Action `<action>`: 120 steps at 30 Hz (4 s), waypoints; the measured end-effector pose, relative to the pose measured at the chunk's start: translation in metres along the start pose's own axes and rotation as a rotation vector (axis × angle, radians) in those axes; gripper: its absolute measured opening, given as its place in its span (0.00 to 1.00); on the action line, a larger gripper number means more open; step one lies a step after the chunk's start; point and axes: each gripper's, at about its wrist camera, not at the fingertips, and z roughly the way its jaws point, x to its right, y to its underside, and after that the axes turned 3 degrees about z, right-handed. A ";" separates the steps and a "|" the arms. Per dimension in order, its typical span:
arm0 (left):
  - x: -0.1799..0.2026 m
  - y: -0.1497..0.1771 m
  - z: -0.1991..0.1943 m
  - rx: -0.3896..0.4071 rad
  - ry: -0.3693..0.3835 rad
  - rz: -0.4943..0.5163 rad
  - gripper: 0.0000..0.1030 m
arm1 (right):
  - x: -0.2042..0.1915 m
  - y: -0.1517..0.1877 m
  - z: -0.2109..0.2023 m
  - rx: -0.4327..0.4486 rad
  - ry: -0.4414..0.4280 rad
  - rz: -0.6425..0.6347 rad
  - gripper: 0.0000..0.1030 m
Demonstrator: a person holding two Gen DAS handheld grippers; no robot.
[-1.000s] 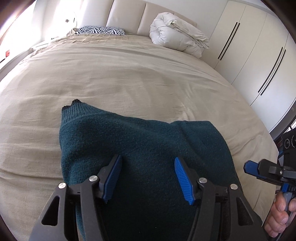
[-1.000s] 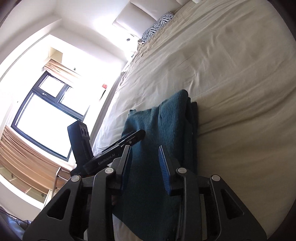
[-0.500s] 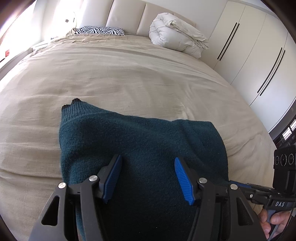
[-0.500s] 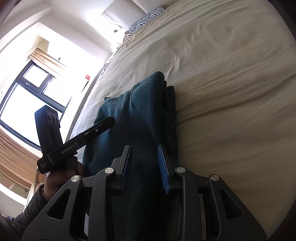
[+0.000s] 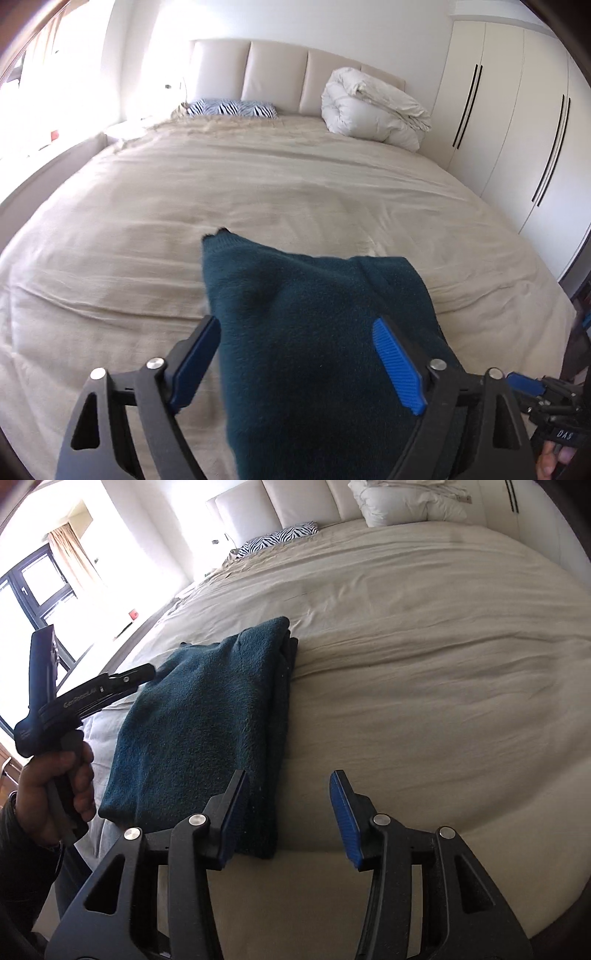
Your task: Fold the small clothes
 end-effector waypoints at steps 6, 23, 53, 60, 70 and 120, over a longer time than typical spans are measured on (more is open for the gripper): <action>0.018 0.008 -0.101 0.239 -0.175 0.105 1.00 | -0.034 -0.013 -0.060 0.233 0.108 -0.092 0.64; 0.004 0.021 -0.148 -0.017 -0.329 -0.008 1.00 | -0.110 -0.036 -0.158 0.450 0.152 -0.197 1.00; 0.000 0.061 -0.090 -0.252 -0.268 -0.092 1.00 | -0.097 -0.016 -0.046 0.023 0.197 -0.098 1.00; 0.000 0.062 -0.089 -0.256 -0.266 -0.092 1.00 | -0.097 -0.015 -0.043 0.012 0.195 -0.098 1.00; 0.000 0.063 -0.087 -0.261 -0.267 -0.090 1.00 | -0.096 -0.015 -0.035 -0.008 0.194 -0.098 1.00; -0.004 0.064 -0.080 -0.279 -0.261 -0.082 1.00 | -0.089 -0.012 -0.017 -0.049 0.197 -0.066 1.00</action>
